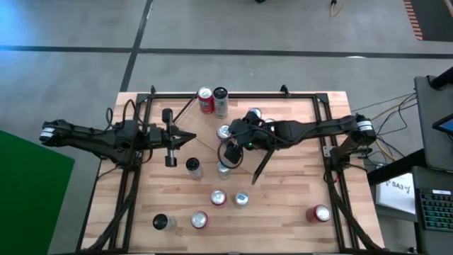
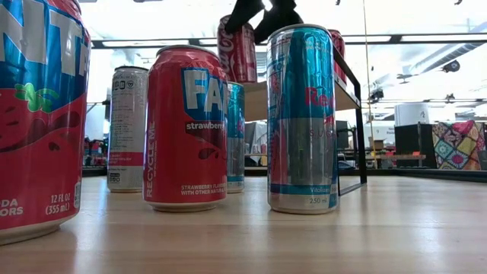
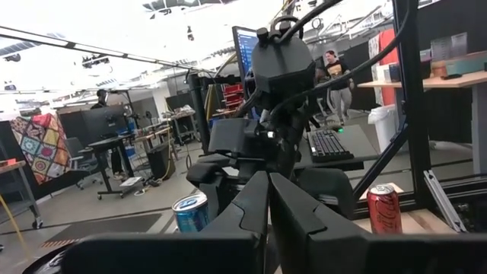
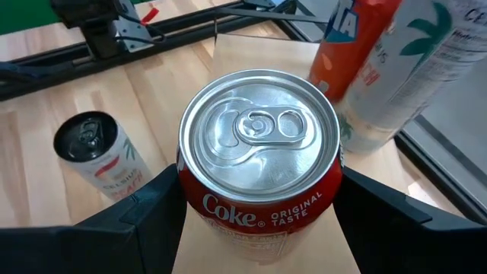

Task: Place canned beverage on shelf
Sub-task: Put the red/white soda can on the shelf

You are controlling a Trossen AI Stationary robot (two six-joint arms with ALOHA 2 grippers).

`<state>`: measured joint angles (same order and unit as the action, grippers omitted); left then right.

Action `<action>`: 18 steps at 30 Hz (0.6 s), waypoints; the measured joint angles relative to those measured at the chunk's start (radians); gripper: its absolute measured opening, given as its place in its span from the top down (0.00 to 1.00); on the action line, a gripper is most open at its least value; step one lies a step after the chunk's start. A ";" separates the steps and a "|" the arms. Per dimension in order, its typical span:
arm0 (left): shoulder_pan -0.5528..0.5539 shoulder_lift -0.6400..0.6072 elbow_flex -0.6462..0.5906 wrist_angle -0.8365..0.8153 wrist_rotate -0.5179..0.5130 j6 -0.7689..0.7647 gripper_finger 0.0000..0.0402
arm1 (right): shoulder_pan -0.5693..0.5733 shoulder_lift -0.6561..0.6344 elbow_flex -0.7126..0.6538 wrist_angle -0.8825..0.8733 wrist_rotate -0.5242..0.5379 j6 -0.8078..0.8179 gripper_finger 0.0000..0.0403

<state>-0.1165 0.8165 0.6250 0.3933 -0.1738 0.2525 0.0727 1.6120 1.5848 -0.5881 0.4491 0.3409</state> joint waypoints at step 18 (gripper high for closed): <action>0.000 0.000 0.000 0.001 0.000 -0.018 1.00 | 0.000 0.027 -0.002 0.001 0.023 0.134 0.31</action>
<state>-0.1165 0.8165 0.6250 0.3940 -0.1738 0.2349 0.0731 1.6390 1.5829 -0.5872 0.4721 0.4753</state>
